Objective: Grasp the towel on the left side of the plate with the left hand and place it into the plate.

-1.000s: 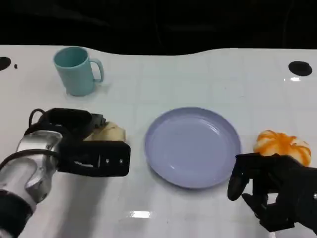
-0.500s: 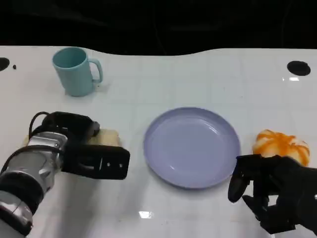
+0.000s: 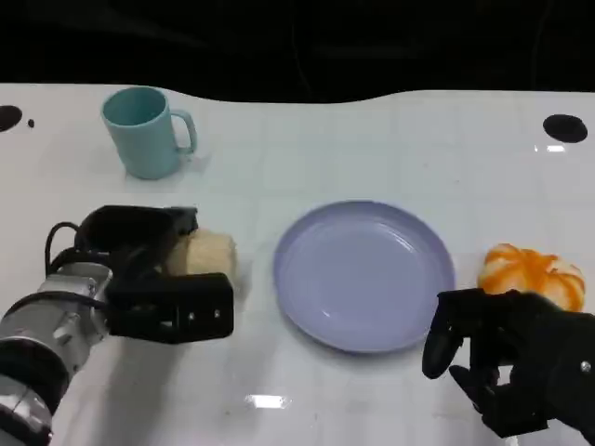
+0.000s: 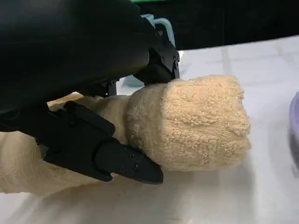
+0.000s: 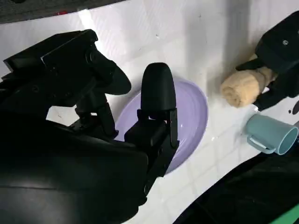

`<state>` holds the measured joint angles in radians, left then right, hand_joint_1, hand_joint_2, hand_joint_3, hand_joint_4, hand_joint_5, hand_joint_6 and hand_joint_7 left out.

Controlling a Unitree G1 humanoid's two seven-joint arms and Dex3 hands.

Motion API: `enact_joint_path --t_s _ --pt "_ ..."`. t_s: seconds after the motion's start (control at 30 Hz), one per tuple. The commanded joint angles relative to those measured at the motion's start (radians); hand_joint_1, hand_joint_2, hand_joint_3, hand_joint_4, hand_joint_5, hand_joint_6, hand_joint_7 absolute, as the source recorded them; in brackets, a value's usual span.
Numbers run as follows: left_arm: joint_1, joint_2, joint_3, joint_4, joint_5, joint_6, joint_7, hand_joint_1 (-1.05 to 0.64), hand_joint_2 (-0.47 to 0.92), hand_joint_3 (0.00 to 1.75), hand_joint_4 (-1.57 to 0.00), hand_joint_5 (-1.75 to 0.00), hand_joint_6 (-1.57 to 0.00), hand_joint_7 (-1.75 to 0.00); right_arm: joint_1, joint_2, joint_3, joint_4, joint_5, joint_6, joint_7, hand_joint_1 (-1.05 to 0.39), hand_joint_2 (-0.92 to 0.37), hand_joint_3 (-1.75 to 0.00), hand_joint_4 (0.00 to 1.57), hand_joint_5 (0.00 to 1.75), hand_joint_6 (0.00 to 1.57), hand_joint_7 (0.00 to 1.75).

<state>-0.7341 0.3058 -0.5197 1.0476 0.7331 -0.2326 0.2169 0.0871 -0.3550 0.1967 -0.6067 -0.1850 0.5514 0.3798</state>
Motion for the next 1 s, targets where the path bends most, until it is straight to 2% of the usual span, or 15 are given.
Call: enact_joint_path --t_s 0.03,0.13,0.2,0.23,0.27,0.3,0.37,0.47,0.57,0.7,0.73,0.77,0.8,0.83,1.0 --pt "-0.018 -0.028 0.041 -0.1 -0.048 0.038 -0.026 -0.22 0.88 0.36 -0.83 -1.75 -0.55 -1.75 0.001 -0.003 -0.015 0.005 0.012 -0.004 -0.006 -0.01 -0.58 -1.06 0.73 1.75 0.69 1.42" --pt "-0.007 -0.041 0.051 -0.189 -0.058 0.082 -0.062 -0.21 0.78 0.56 -0.83 -1.75 -0.53 -1.75 0.002 -0.006 -0.02 0.005 0.017 -0.007 -0.006 0.0 -0.58 -1.06 0.73 1.75 0.7 1.42" --pt "0.002 -0.048 0.054 -0.257 -0.055 0.127 -0.097 -0.24 0.85 0.34 -0.83 -1.75 -0.79 -0.88 0.003 -0.01 -0.022 0.008 0.02 -0.015 -0.005 0.0 -0.58 -1.06 0.73 1.75 0.7 1.42" --pt "0.011 -0.057 0.052 -0.313 -0.051 0.14 -0.104 -0.25 0.87 0.29 -0.83 -1.75 -0.85 -0.72 0.005 -0.013 -0.028 0.012 0.025 -0.025 -0.003 0.01 -0.58 -1.06 0.73 1.75 0.7 1.42" --pt "0.019 -0.063 0.05 -0.354 -0.049 0.147 -0.105 -0.22 0.87 0.28 -0.83 -1.75 -0.73 -1.19 0.008 -0.016 -0.032 0.015 0.028 -0.033 0.0 0.01 -0.58 -1.06 0.74 1.75 0.7 1.43" --pt "0.028 -0.072 0.048 -0.395 -0.048 0.15 -0.103 -0.19 0.86 0.28 -0.84 -1.75 -0.63 -1.52 0.012 -0.02 -0.038 0.016 0.031 -0.04 0.002 0.01 -0.57 -1.07 0.74 1.75 0.7 1.43" --pt "0.047 -0.09 0.037 -0.471 -0.039 0.16 -0.105 -0.19 0.86 0.28 -0.85 -1.75 -0.59 -1.69 0.022 -0.024 -0.051 0.012 0.04 -0.044 0.008 0.01 -0.57 -1.07 0.74 1.75 0.7 1.43" --pt "0.064 -0.118 0.017 -0.543 -0.017 0.189 -0.127 -0.2 0.85 0.3 -0.86 -1.75 -0.57 -1.74 0.033 -0.029 -0.066 0.006 0.05 -0.047 0.013 0.02 -0.57 -1.08 0.73 1.75 0.7 1.44" --pt "0.071 -0.132 0.009 -0.574 -0.003 0.21 -0.143 -0.2 0.82 0.3 -0.85 -1.75 -0.59 -1.67 0.037 -0.032 -0.072 0.003 0.053 -0.047 0.016 0.02 -0.57 -1.08 0.72 1.75 0.69 1.45" --pt "0.066 -0.196 -0.031 -0.586 0.021 0.238 -0.162 -0.21 0.82 0.33 -0.83 -1.75 -0.55 -1.73 0.038 -0.046 -0.075 0.009 0.047 -0.061 0.021 0.02 -0.58 -1.08 0.72 1.75 0.69 1.45" --pt "0.062 -0.208 -0.038 -0.585 0.026 0.246 -0.167 -0.22 0.81 0.32 -0.83 -1.75 -0.55 -1.68 0.038 -0.048 -0.077 0.01 0.047 -0.067 0.021 0.03 -0.58 -1.07 0.72 1.75 0.69 1.45" --pt "0.058 -0.222 -0.046 -0.583 0.03 0.255 -0.173 -0.23 0.81 0.31 -0.83 -1.75 -0.58 -1.56 0.038 -0.048 -0.079 0.011 0.049 -0.07 0.022 0.03 -0.58 -1.07 0.72 1.75 0.69 1.45" --pt "0.053 -0.236 -0.057 -0.58 0.038 0.264 -0.177 -0.23 0.82 0.28 -0.82 -1.75 -0.7 -1.17 0.04 -0.047 -0.082 0.012 0.052 -0.074 0.022 0.03 -0.58 -1.07 0.73 1.75 0.69 1.45" --pt "0.05 -0.245 -0.066 -0.579 0.045 0.271 -0.182 -0.23 0.84 0.26 -0.82 -1.75 -0.77 -1.05 0.041 -0.045 -0.084 0.011 0.056 -0.076 0.022 0.03 -0.58 -1.07 0.73 1.75 0.69 1.45" --pt "0.047 -0.267 -0.08 -0.56 0.036 0.275 -0.233 -0.28 0.91 0.22 -0.77 -1.72 -0.85 -0.75 0.045 -0.041 -0.082 0.002 0.058 -0.068 0.018 0.03 -0.58 -1.08 0.73 1.75 0.69 1.46"
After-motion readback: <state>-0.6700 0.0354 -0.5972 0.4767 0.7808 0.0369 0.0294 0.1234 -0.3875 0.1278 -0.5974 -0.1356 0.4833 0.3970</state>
